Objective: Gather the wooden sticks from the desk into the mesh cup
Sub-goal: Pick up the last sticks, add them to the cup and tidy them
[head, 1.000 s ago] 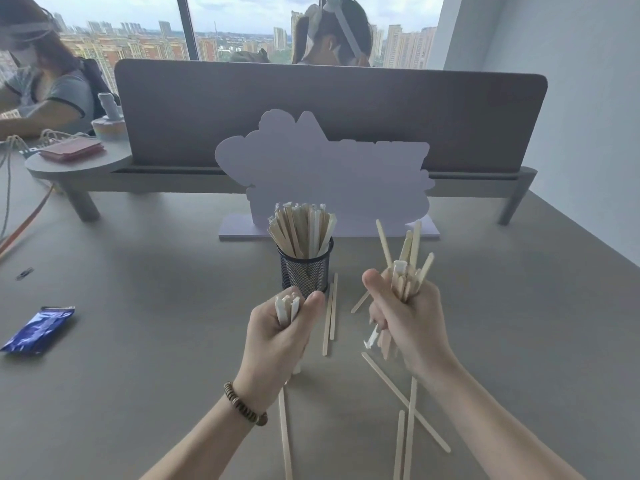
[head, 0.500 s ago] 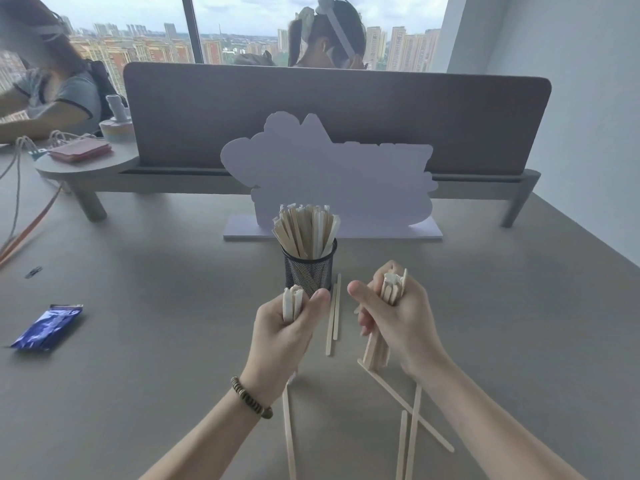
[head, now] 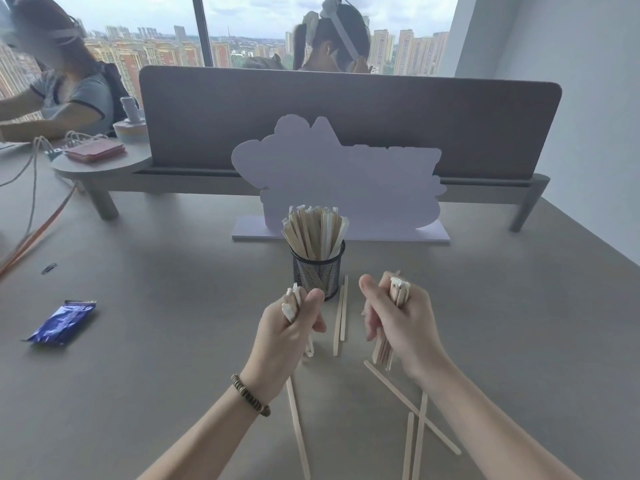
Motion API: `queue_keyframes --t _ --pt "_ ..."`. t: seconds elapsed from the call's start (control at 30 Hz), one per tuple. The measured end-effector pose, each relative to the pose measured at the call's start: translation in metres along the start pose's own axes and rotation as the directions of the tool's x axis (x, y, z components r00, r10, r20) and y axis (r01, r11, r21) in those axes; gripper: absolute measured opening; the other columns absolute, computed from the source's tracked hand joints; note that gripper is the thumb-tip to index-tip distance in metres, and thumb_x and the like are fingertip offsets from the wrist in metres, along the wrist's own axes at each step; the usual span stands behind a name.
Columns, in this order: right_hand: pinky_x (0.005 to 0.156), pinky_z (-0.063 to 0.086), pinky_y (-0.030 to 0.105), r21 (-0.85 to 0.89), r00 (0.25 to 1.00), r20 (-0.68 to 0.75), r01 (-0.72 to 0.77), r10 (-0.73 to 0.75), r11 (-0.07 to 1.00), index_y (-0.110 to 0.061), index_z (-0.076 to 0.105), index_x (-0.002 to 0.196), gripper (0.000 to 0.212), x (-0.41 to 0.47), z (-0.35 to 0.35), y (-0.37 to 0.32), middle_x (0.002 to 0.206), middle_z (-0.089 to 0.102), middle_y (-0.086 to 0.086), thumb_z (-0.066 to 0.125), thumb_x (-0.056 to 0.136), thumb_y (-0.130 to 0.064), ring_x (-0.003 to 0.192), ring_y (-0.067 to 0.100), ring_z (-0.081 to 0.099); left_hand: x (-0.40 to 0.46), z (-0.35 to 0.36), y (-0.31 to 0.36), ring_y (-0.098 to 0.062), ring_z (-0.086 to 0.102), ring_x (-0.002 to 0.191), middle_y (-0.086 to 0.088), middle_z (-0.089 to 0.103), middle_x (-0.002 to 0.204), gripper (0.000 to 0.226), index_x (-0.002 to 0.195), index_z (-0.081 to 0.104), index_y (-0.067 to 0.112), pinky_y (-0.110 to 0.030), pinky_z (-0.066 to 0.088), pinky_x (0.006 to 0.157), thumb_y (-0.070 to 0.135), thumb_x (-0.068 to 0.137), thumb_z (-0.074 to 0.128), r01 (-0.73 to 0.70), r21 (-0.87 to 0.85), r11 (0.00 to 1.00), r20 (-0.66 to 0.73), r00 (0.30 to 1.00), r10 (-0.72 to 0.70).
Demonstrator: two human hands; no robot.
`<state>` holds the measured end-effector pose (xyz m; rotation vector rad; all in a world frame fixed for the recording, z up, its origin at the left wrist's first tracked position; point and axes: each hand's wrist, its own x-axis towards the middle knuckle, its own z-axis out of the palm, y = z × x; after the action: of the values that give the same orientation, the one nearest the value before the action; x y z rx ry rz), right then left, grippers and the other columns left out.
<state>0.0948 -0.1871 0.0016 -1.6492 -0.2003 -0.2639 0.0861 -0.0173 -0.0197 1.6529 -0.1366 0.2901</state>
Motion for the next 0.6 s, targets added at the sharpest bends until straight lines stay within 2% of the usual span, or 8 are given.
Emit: queue_keyframes --t 0.03,0.13,0.23,0.33,0.4,0.43,0.53,0.6 --pt "0.045 0.035 0.037 0.033 1.000 -0.008 -0.022 0.022 0.999 -0.006 0.037 0.056 0.055 0.002 0.001 -0.002 0.038 0.042 0.008 0.062 0.097 -0.032 0.034 0.020 0.037 0.001 0.000 0.002 -0.012 0.051 0.054 -0.008 0.061 0.055 0.051 0.058 0.054 0.001 -0.024 0.042 0.056 0.040 0.091 0.058 0.014 0.006 1.000 0.007 1.000 -0.014" --pt "0.041 0.012 0.032 0.178 0.995 -0.007 -0.098 0.101 0.979 -0.012 0.023 0.057 0.065 0.008 0.003 -0.009 0.037 0.024 0.001 0.062 0.095 -0.047 0.037 0.015 0.015 0.002 0.003 0.011 -0.018 0.042 0.037 -0.013 0.052 0.041 0.054 0.052 0.042 0.000 -0.027 0.035 0.046 0.026 0.094 0.064 0.054 -0.047 0.997 -0.001 0.999 -0.054" --pt "0.042 0.007 0.028 0.317 0.988 -0.006 -0.145 0.154 0.937 -0.017 0.031 0.057 0.053 0.020 0.001 -0.015 0.042 0.020 -0.004 0.064 0.087 -0.046 0.041 0.016 0.008 0.007 0.005 0.016 -0.013 0.021 0.034 -0.001 0.028 0.041 0.057 0.056 0.025 0.009 -0.021 0.020 0.039 0.026 0.092 0.065 0.110 -0.160 0.981 -0.040 0.992 -0.118" --pt "0.040 0.016 0.024 0.345 0.983 -0.034 -0.159 0.182 0.925 -0.022 0.032 0.050 0.047 0.038 0.001 -0.024 0.044 0.023 -0.003 0.062 0.086 -0.030 0.038 0.013 0.017 0.014 -0.002 0.014 -0.010 0.016 0.046 0.005 0.022 0.054 0.044 0.065 0.031 0.017 -0.020 0.015 0.040 0.027 0.082 0.069 0.163 -0.343 0.925 -0.023 0.983 -0.182" --pt "0.047 0.026 0.029 0.345 0.987 -0.054 -0.122 0.149 0.931 -0.025 0.032 0.047 0.054 0.052 0.001 -0.033 0.045 0.028 -0.003 0.059 0.094 -0.024 0.042 0.015 0.025 0.018 -0.008 0.014 -0.011 0.017 0.050 0.005 0.025 0.058 0.022 0.075 0.044 0.011 -0.019 0.017 0.042 0.025 0.074 0.061 0.154 -0.406 0.901 -0.011 0.985 -0.173" --pt "0.055 0.032 0.032 0.345 0.991 -0.055 -0.094 0.120 0.934 -0.025 0.035 0.047 0.056 0.058 0.001 -0.038 0.046 0.033 -0.004 0.057 0.098 -0.025 0.046 0.017 0.032 0.020 -0.010 0.015 -0.013 0.019 0.051 0.005 0.026 0.059 0.018 0.080 0.047 0.008 -0.020 0.020 0.044 0.023 0.077 0.057 0.138 -0.404 0.904 -0.017 0.987 -0.158" --pt "0.079 0.043 0.036 0.379 0.996 -0.055 -0.048 0.075 0.924 -0.024 0.052 0.059 0.044 0.078 0.006 -0.054 0.062 0.055 -0.003 0.055 0.101 -0.037 0.069 0.018 0.052 0.029 -0.020 0.020 -0.020 0.040 0.060 0.000 0.043 0.064 0.022 0.077 0.048 0.008 -0.032 0.037 0.059 0.025 0.091 0.046 0.052 -0.300 0.953 -0.070 0.995 -0.076" --pt "0.086 0.044 0.033 0.345 0.994 -0.070 -0.050 0.079 0.937 -0.027 0.061 0.061 0.043 0.094 0.012 -0.062 0.078 0.066 -0.004 0.053 0.100 -0.046 0.087 0.018 0.059 0.039 -0.027 0.027 -0.025 0.060 0.079 -0.003 0.063 0.079 0.027 0.080 0.056 0.013 -0.039 0.050 0.078 0.027 0.100 0.045 0.009 -0.257 0.966 -0.104 0.994 -0.037"
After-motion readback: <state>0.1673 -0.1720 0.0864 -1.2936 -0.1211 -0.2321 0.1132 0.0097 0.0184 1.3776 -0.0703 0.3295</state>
